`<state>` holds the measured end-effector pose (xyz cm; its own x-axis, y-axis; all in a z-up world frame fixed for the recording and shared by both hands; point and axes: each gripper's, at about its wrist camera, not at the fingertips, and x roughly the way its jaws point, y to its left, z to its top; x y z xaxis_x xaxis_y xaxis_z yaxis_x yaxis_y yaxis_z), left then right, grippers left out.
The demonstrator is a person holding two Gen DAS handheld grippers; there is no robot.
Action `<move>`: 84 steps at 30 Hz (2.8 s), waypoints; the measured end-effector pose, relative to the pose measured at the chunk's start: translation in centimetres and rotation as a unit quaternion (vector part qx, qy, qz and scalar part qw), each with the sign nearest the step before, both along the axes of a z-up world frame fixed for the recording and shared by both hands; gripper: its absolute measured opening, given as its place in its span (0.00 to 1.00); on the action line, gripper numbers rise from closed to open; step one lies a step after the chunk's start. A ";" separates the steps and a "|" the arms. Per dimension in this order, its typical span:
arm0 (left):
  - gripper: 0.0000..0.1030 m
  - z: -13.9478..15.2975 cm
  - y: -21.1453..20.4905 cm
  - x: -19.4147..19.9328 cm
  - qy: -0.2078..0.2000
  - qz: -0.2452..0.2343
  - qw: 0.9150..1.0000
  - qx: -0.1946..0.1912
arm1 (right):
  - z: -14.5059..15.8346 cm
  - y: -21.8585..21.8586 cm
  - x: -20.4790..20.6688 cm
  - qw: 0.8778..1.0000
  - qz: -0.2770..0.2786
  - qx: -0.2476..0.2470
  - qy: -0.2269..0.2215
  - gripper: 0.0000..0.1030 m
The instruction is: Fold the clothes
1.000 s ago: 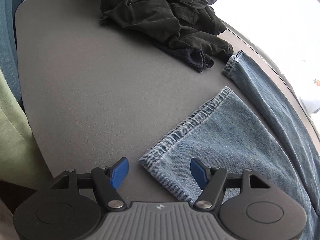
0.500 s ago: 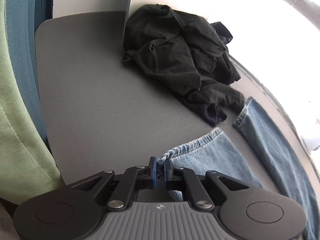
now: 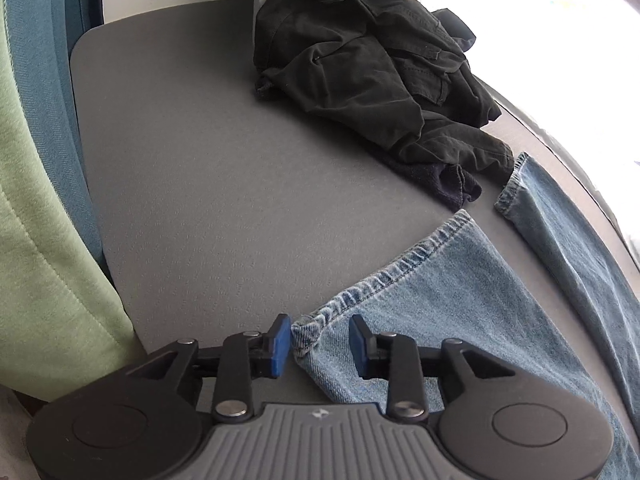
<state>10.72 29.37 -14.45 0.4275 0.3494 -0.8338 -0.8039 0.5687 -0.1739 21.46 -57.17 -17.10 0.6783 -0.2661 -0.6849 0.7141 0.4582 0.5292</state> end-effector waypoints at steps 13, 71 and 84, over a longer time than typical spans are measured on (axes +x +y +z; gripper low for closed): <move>0.41 2.1 -0.7 2.7 -0.010 0.004 0.999 0.031 | 0.2 -1.6 3.6 0.993 0.038 -0.096 0.064 0.09; 0.43 1.6 -3.4 20.4 -0.037 -0.114 0.992 0.041 | 0.3 3.0 4.0 0.952 -0.080 -0.243 0.171 1.00; 0.82 -2.8 -15.1 18.8 0.075 -0.212 0.968 0.109 | 3.5 9.9 17.1 0.914 0.240 -0.324 0.048 1.00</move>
<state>29.54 14.22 -17.25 0.4505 0.3442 -0.8237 -0.4963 0.8635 0.0894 38.60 -47.32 -13.56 0.7681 -0.3247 -0.5519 0.3772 0.9259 -0.0198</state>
